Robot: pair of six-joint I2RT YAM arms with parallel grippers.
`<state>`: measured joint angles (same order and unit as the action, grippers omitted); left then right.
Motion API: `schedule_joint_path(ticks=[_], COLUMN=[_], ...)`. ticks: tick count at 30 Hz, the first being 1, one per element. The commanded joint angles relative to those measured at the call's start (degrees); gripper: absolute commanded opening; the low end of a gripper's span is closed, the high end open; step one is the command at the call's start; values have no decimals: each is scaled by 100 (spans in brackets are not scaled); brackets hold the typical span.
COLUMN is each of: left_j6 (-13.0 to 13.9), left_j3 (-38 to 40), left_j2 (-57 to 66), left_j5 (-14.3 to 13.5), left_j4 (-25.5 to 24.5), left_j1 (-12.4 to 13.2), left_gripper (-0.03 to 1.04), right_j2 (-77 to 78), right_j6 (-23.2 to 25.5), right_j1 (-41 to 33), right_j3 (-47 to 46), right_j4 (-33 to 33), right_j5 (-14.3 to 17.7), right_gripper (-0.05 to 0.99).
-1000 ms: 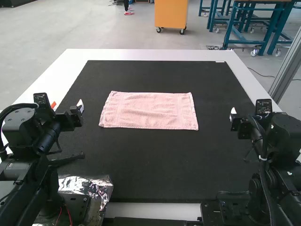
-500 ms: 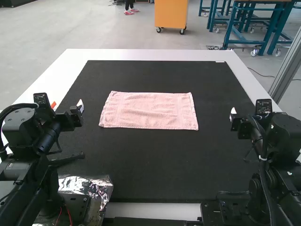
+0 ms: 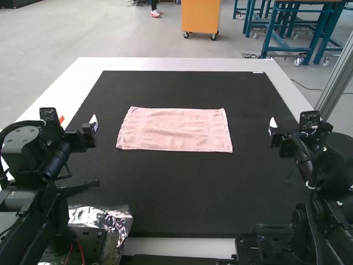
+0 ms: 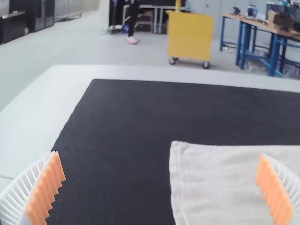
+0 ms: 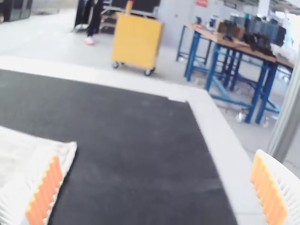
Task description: Fold the towel.
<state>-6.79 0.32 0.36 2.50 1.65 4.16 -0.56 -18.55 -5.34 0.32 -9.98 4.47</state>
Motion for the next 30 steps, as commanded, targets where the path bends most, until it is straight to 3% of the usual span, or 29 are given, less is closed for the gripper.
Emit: schedule_joint_path(ticks=[1,3,4,5,7,8,10,11,13,15,17,19,24,27,30], left_j6=[828,1918,2322,2551,2595,2788,3693,3711,3641,3386,3280,3271,2832,2190,1294], left_j3=[-32,-32,-32,-40,-32,-32,-32,-32,-32,-40,-14,83,794,1436,2218], left_j2=[-27,-36,-36,-36,-36,-36,-36,-36,-27,-36,-36,-27,377,1177,2319], left_j5=[-83,-83,-83,-83,-83,-74,251,426,453,453,136,57,-57,-74,-48], left_j4=[345,591,635,714,881,846,521,529,635,995,1566,1716,1435,1118,591], left_j1=[32,32,6,-12,-30,-38,-47,-47,-65,-47,-21,-30,-56,-65,-65], left_gripper=[96,96,96,96,96,96,96,96,96,96,96,96,96,96,96], right_j2=[56,56,56,56,56,56,56,56,56,56,29,-76,-1069,-2071,-3064], right_j6=[-606,-1503,-2065,-2426,-2417,-2417,-2408,-2373,-2268,-2065,-1828,-1573,-738,-61,519], right_j1=[16,33,42,25,-2,-11,-11,7,42,86,113,139,156,156,165], right_j3=[-32,-40,-40,-40,-40,-40,-40,-40,-40,-23,188,460,1577,2306,2948], right_j4=[-118,31,198,154,-83,-145,-285,-329,-540,-909,-945,-909,-769,-540,-66], right_j5=[-210,-429,-482,-517,-552,-552,-552,-552,-526,-438,-447,-438,-394,-377,-429], right_gripper=[92,92,92,92,92,92,92,92,92,92,92,92,92,92,92])
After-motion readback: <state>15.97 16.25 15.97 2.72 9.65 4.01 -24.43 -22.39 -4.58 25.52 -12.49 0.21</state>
